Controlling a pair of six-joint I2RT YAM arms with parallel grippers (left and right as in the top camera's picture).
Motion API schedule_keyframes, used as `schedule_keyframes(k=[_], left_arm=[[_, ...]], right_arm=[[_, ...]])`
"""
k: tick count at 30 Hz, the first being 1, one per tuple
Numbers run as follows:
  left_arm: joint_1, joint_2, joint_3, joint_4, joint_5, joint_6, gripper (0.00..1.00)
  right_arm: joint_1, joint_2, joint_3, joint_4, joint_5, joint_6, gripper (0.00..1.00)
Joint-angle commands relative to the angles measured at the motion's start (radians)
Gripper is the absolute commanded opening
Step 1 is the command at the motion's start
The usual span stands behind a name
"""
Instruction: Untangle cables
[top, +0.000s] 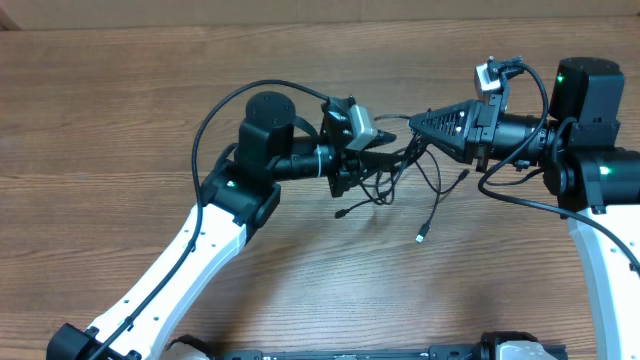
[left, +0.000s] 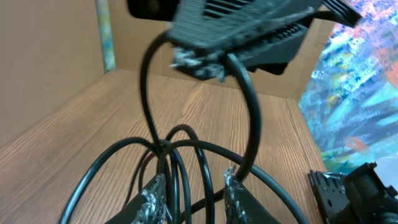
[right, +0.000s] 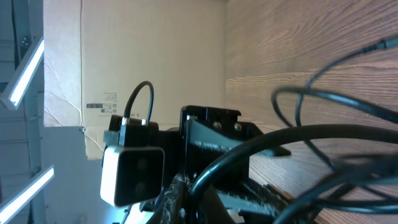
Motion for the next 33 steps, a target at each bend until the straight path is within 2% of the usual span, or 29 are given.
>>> schedule_keyframes(k=[1, 7, 12, 18, 28, 33], left_arm=[[-0.022, -0.009, 0.009, -0.01, 0.0, 0.039, 0.29], [-0.029, -0.009, 0.009, -0.039, 0.019, 0.045, 0.33], [-0.027, -0.009, 0.009, -0.03, 0.132, 0.088, 0.34], [-0.029, -0.009, 0.009, -0.032, 0.132, 0.088, 0.38], [-0.043, -0.009, 0.009, -0.029, 0.123, 0.091, 0.38], [-0.075, -0.005, 0.009, -0.028, 0.027, 0.09, 0.32]], right_arm=[[0.003, -0.006, 0.003, 0.008, -0.024, -0.011, 0.04], [0.003, -0.006, 0.003, 0.008, 0.004, -0.009, 0.04], [0.002, -0.006, 0.003, 0.007, 0.048, -0.009, 0.04], [0.002, -0.006, 0.003, 0.007, 0.017, -0.005, 0.04], [0.004, -0.006, 0.003, 0.006, -0.045, -0.008, 0.04], [0.004, -0.006, 0.003, 0.006, -0.044, -0.008, 0.04]])
